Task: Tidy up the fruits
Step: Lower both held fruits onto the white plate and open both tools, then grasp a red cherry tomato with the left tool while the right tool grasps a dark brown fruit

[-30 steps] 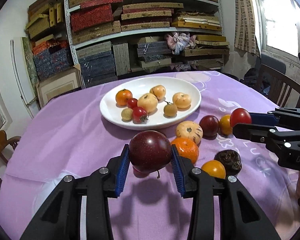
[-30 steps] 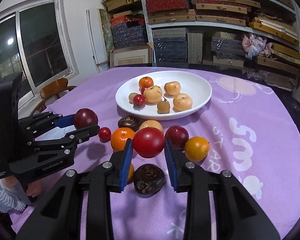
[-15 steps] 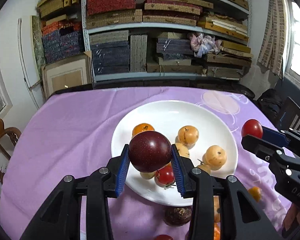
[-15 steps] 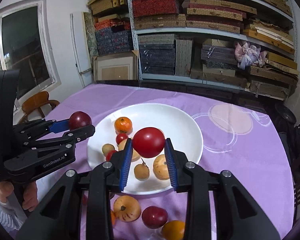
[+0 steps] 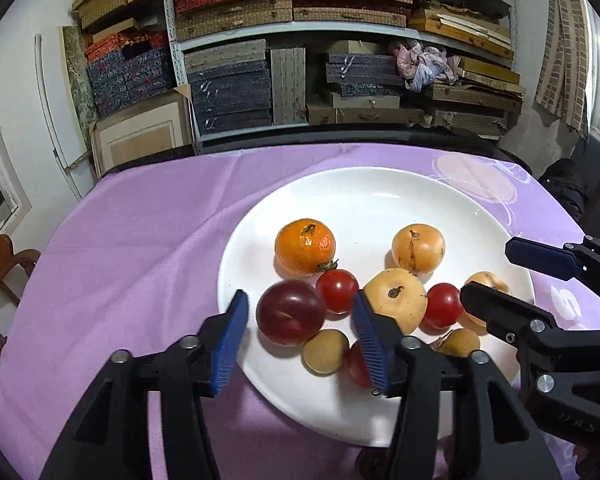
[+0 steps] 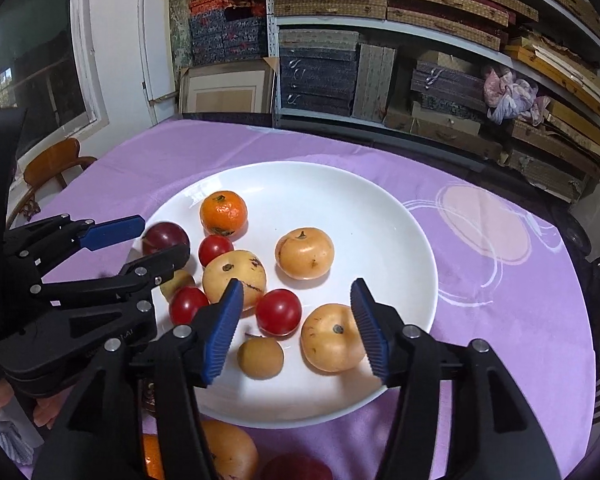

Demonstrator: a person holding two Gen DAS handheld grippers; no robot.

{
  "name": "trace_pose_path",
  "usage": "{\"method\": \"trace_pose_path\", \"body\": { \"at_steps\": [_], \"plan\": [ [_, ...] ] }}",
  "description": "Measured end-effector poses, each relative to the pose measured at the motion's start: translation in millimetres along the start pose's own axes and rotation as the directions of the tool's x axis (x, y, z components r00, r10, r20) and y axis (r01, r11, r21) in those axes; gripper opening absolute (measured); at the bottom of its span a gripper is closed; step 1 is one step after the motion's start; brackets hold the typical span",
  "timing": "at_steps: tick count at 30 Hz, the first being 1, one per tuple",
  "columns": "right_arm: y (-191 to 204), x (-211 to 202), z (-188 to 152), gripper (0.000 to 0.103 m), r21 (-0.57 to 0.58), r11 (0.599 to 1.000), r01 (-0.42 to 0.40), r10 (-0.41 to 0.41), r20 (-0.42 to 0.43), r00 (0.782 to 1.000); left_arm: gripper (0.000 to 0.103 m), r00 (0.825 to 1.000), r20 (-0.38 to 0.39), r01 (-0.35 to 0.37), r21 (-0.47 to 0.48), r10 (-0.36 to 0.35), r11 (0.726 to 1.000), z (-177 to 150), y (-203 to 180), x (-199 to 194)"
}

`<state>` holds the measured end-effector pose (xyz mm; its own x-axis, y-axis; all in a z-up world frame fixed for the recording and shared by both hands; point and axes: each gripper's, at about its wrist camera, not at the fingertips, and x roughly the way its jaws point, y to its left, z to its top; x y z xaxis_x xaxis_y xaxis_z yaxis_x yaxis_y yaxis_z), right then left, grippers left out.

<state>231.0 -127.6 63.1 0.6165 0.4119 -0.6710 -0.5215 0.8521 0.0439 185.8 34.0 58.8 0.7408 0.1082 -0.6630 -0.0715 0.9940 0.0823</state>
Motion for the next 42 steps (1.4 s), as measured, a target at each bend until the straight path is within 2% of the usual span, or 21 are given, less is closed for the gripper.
{"method": "trace_pose_path", "body": {
  "at_steps": [1,3,6,9,15,17,18,22,25,27,31,35,37,40,42],
  "plan": [
    [-2,-9,-1,0.071,0.016,1.0,-0.004,0.003,0.026,1.0,0.076,0.999,0.031,-0.014,0.002,0.013,1.0,-1,0,-9],
    [-9,-36,-6,0.091,0.053,0.999,-0.009,0.004,0.093,0.996,0.083,0.996,0.083,-0.037,0.005,0.036,0.999,-4,1,-29],
    [-17,-82,-23,0.099,0.114,0.993,-0.04,0.018,0.189,0.982,0.094,0.99,0.134,-0.052,0.004,0.051,0.999,-16,6,-62],
    [-28,-126,-53,0.099,0.182,0.979,-0.092,0.044,0.252,0.967,0.098,0.984,0.163,-0.068,0.012,0.065,0.998,-38,8,-92],
    [-56,-168,-128,0.099,0.35,0.921,-0.172,0.057,0.314,0.948,0.098,0.985,0.153,-0.089,0.07,0.078,0.994,-88,-6,-125],
    [-64,-169,-146,0.099,0.397,0.903,-0.162,0.032,0.314,0.949,0.098,0.989,0.131,-0.085,0.094,0.072,0.992,-102,-13,-127],
    [-67,-168,-151,0.099,0.413,0.899,-0.149,0.024,0.292,0.956,0.098,0.99,0.121,-0.085,0.105,0.072,0.991,-107,-17,-126],
    [-72,-168,-156,0.099,0.426,0.894,-0.139,0.011,0.289,0.957,0.098,0.994,0.079,-0.079,0.103,0.071,0.992,-118,-17,-115],
    [-70,-167,-155,0.099,0.412,0.902,-0.127,0.005,0.285,0.959,0.098,1.0,0.001,0.004,0.006,-0.004,1.0,-115,4,-97],
    [-66,-166,-153,0.099,0.399,0.908,-0.126,0.01,0.28,0.96,0.098,1.0,-0.005,0.031,-0.041,-0.031,0.999,-115,12,-92],
    [-61,-166,-149,0.099,0.373,0.921,-0.113,0.006,0.277,0.961,0.098,1.0,0.004,0.027,0.037,-0.027,0.999,-116,-2,-88],
    [-61,-162,-149,0.099,0.367,0.925,-0.099,-0.001,0.264,0.965,0.098,0.999,-0.043,0.021,0.121,-0.016,0.992,-115,-22,-73],
    [-64,-161,-150,0.099,0.38,0.919,-0.101,-0.001,0.259,0.966,0.092,0.998,-0.042,0.044,0.086,-0.041,0.995,-113,-19,-71],
    [-68,-159,-151,0.099,0.404,0.907,-0.117,0.012,0.252,0.968,0.078,0.992,-0.091,0.086,0.042,-0.082,0.995,-114,-13,-61],
    [-69,-157,-151,0.099,0.412,0.903,-0.12,0.018,0.244,0.97,0.073,0.987,-0.123,0.108,0.017,-0.105,0.994,-114,-9,-55]
  ]
}}
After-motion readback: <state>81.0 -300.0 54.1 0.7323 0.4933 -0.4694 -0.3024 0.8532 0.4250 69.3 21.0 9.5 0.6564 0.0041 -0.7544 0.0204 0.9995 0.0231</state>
